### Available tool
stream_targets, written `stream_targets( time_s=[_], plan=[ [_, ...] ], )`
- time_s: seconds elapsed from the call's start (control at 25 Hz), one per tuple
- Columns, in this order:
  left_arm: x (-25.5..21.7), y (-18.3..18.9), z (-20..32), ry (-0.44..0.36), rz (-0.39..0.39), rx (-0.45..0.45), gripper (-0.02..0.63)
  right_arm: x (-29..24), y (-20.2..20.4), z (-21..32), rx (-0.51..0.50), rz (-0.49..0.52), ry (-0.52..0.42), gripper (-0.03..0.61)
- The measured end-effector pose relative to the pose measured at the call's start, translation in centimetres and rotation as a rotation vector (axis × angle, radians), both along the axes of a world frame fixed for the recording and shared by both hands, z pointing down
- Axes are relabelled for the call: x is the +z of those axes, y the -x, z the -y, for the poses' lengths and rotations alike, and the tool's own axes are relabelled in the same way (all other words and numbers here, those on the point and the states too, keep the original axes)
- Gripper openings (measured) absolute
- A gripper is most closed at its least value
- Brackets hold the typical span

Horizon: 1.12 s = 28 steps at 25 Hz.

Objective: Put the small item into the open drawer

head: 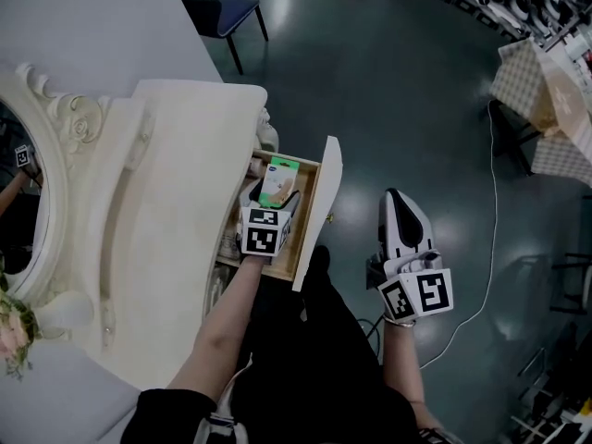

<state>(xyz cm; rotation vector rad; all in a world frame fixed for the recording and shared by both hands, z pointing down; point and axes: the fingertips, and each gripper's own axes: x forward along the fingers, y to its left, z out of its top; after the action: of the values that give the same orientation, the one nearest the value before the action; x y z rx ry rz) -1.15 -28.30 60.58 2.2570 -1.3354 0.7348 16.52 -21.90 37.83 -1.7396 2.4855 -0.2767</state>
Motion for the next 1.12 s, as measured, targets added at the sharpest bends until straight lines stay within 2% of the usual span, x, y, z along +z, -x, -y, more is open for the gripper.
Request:
stream_targets(
  time_s=[0.2,0.32,0.76,0.92,1.12],
  plan=[
    [4.1,0.4,0.1,0.083,0.033,-0.004,0.368,0.4,-0.1,0.9,-0.010,-0.008,0.015,-0.003],
    [6.0,0.4,0.5,0.106,0.043,0.011,0.368,0.8,-0.2,1.4,-0.011,-0.011,0.026,-0.003],
    [10.7,-0.3,-0.6,0.244,0.097,0.055,0.371,1.9,-0.6,2.1,-0.002,-0.019,0.054,-0.003],
    [11.8,-0.2,-1.1,0.270,0.121,0.060,0.373,1.9,-0.7,2.2,0.000,-0.021,0.055,-0.003],
    [12.0,-0.5,-1.2,0.265,0.153,0.066,0.374,1.8,-1.1,2.1,0.002,-0.019,0.057,-0.003]
  ],
)
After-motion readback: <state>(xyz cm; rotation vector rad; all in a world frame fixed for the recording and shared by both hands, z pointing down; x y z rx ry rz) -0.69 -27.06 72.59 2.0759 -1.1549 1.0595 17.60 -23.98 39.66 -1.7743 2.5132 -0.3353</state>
